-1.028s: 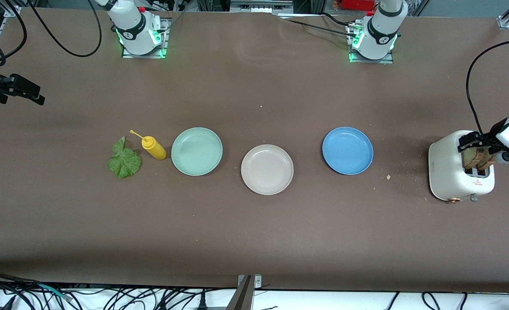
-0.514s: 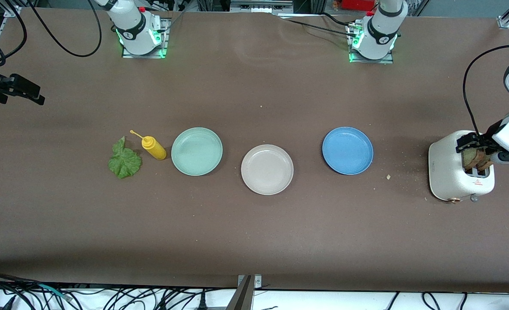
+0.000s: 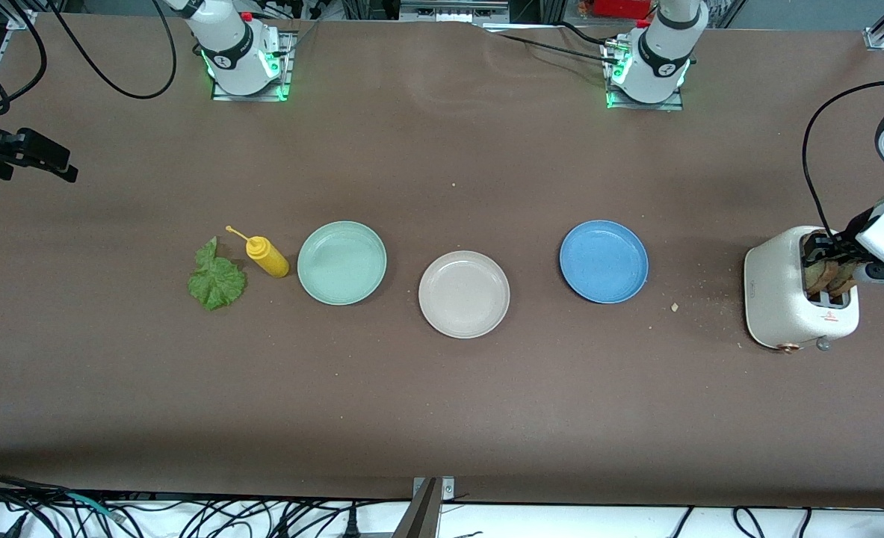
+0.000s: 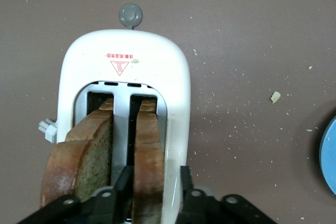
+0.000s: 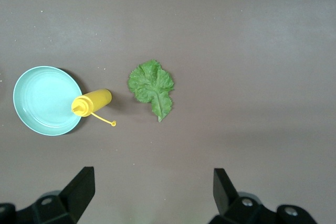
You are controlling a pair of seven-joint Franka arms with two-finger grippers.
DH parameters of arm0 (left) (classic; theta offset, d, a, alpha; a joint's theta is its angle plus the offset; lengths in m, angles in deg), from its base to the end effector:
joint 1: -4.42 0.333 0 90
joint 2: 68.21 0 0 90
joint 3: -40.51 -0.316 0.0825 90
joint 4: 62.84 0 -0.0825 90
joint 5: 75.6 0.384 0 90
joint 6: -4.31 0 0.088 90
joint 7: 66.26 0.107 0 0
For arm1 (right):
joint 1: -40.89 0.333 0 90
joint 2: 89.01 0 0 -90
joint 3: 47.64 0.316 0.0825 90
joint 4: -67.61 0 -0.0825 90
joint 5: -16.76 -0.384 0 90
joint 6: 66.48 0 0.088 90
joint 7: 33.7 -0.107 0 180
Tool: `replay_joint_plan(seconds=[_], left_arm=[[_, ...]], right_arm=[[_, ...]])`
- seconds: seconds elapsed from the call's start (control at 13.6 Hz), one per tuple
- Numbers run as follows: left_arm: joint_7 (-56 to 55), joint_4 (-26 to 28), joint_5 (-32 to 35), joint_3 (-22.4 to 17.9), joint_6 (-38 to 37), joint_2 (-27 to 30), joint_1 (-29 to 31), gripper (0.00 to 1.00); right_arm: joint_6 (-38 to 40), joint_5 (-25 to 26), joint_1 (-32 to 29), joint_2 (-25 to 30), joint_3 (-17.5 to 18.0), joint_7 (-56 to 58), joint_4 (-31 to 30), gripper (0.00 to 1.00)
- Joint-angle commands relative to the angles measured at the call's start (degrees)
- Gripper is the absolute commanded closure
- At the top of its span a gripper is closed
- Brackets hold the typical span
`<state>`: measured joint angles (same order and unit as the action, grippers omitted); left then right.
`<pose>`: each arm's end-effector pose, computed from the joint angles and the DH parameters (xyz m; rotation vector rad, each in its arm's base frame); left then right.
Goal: Make sandwich in beige plate with both arms
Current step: 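Grasp the toast slice with the left gripper and lift it out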
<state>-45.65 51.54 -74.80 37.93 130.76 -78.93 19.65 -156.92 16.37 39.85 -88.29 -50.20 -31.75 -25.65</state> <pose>0.5637 0.1808 0.3701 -3.1138 0.0902 -0.0248 0.5488 -0.0340 0.6053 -3.1316 0.0454 0.0568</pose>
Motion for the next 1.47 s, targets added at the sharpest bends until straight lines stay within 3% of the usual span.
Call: replay_joint_plan(seconds=[0.0, 0.22, 0.37, 1.03, 1.4], left_arm=[[3.5, -0.1, -0.1, 0.4, 0.3, -0.1, 0.7, 1.00], [5.4, -1.5, 0.1, 0.2, -0.1, 0.1, 0.7, 1.00], [5.6, -4.2, 3.7, 0.3, -1.7, 0.2, 0.7, 1.00], [5.9, -23.4, 3.9, 1.2, -24.7, -0.6, -2.2, 1.00], [5.2, -24.1, -9.5, 1.3, -29.9, -1.8, -5.6, 1.00]], right_arm=[[1.2, -0.8, 0.1, 0.2, -0.3, 0.2, 0.9, 0.00], [1.3, -0.8, 0.1, 0.2, -0.3, 0.2, 0.9, 0.00], [1.5, -0.8, 0.1, 0.2, -0.3, 0.2, 0.9, 0.00], [1.9, -0.8, 0.1, 0.2, -0.3, 0.2, 0.9, 0.00], [1.9, -0.8, 0.1, 0.2, -0.3, 0.2, 0.9, 0.00]])
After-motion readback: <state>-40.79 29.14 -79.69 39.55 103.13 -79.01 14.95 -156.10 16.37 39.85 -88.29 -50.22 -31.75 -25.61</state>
